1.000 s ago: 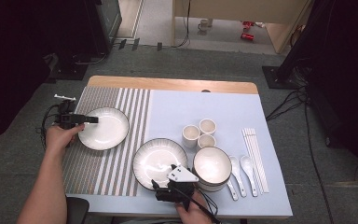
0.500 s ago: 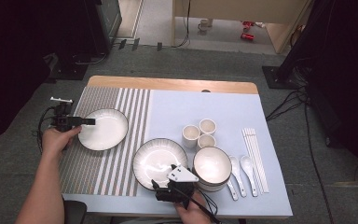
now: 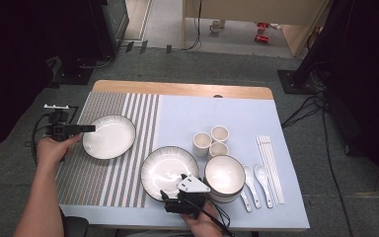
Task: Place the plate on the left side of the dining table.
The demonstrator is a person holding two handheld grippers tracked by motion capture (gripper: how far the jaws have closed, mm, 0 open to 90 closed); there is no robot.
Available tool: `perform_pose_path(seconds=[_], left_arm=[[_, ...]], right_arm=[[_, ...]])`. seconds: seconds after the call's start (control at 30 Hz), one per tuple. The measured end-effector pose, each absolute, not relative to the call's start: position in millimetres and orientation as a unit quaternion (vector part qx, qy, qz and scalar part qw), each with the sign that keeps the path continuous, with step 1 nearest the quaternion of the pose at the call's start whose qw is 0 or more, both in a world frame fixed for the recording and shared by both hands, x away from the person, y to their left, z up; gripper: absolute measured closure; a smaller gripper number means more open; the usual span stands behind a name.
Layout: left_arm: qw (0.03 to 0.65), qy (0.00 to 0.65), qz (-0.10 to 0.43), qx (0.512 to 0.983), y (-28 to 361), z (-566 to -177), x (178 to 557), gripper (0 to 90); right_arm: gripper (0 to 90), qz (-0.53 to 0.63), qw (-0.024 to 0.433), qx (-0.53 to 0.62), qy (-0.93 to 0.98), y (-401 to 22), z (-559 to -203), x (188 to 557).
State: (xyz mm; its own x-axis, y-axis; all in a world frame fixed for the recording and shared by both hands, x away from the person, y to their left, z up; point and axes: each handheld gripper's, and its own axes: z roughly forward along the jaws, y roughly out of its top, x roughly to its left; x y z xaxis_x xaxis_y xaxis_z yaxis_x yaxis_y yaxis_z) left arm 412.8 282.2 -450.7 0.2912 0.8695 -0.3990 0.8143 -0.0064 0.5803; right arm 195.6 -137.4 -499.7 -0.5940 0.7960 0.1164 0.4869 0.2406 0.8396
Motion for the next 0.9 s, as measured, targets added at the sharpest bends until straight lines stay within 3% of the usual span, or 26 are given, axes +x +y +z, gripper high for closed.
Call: perform_pose_path(seconds=[0.9], left_arm=[[0.389, 0.547, 0.052, 0.740, 259, -430, 379, 40.6]], right_arm=[[15.5, 0.454, 0.171, 0.416, 0.769, -137, -500, 195]])
